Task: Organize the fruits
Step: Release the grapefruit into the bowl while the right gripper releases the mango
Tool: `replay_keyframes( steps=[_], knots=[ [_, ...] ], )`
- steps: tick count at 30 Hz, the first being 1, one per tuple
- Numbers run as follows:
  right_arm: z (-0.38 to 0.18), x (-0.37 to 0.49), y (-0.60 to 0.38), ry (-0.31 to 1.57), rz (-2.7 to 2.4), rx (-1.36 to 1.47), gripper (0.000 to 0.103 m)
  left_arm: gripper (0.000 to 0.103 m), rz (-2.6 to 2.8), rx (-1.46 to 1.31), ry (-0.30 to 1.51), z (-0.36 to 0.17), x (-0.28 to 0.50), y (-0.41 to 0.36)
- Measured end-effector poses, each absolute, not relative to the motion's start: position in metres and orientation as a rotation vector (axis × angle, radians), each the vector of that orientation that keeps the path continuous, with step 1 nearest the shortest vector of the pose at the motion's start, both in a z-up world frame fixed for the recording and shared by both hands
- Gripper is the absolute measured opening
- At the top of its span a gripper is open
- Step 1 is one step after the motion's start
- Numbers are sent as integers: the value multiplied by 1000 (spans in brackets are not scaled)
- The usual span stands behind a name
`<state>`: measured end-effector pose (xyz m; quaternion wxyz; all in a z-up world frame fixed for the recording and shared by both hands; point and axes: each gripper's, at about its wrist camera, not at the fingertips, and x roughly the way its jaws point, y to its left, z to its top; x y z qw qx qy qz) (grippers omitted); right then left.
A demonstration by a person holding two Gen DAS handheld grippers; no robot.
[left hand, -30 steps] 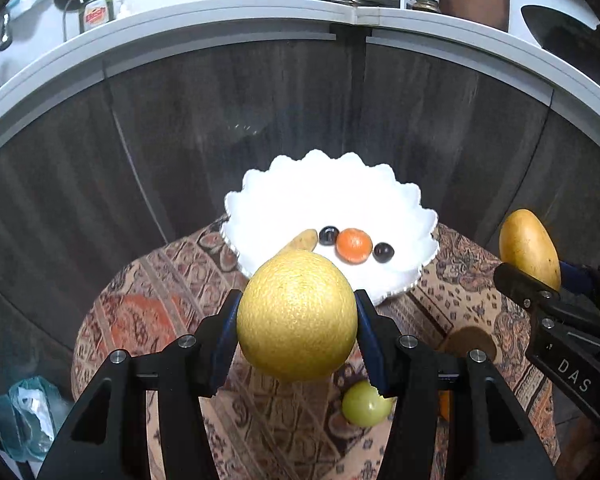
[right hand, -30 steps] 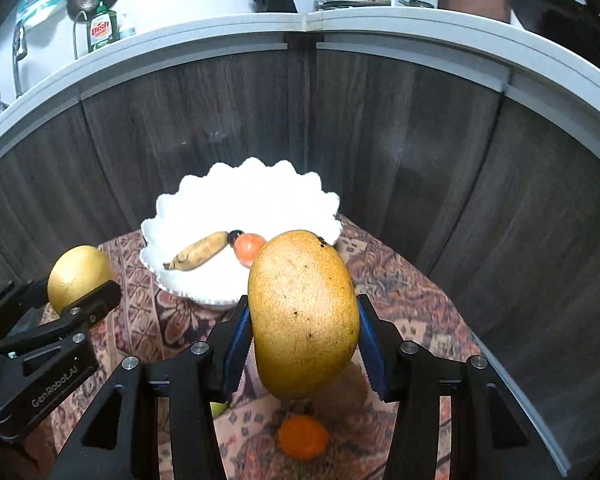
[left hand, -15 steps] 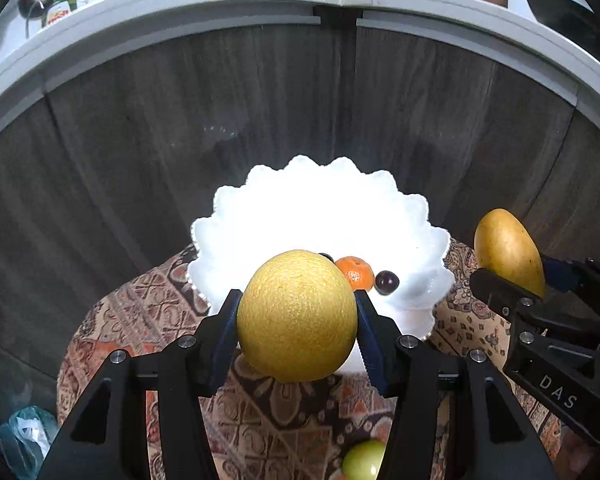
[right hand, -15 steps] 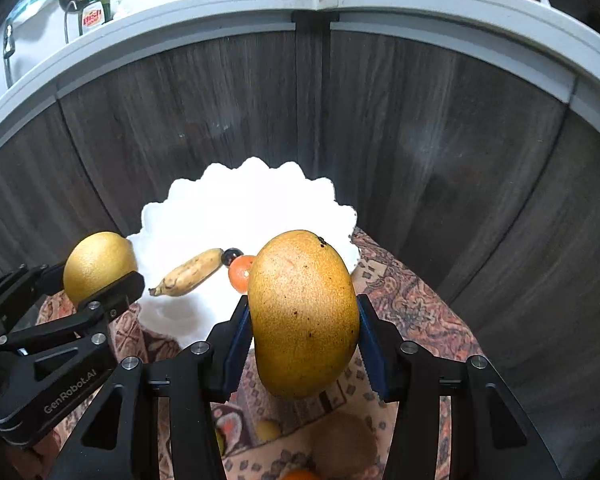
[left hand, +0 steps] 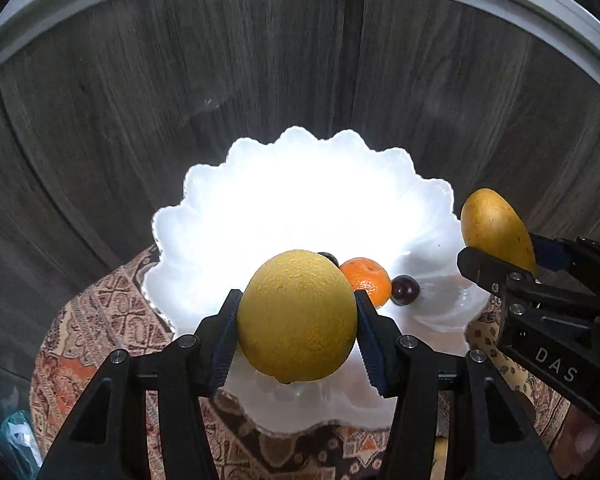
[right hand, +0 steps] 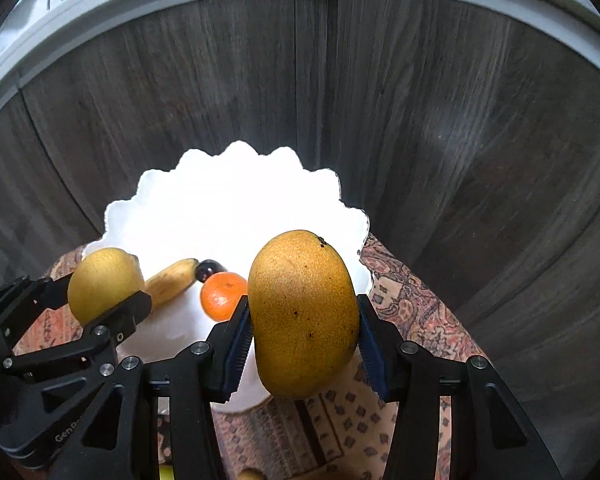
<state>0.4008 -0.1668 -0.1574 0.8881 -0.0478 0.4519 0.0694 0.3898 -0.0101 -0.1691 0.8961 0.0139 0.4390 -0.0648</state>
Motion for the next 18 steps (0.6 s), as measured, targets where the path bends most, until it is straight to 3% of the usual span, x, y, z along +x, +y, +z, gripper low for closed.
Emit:
replay_keyframes(
  steps=[11, 13, 14, 15, 18],
  knots=[
    [-172, 414, -166, 963, 147, -102, 51, 55, -127, 22, 953, -183, 395, -9],
    [-172, 414, -167, 959, 137, -110, 57, 67, -99, 27, 944, -179, 393, -7],
    [-170, 414, -168, 950, 128, -113, 68, 75, -91, 24, 942, -178, 394, -6],
    [-166, 412, -169, 935, 117, -115, 77, 77, -82, 20, 937, -175, 393, -4],
    [-153, 408, -171, 899, 81, -132, 86, 85, -58, 30, 913, -165, 388, -1]
  ],
)
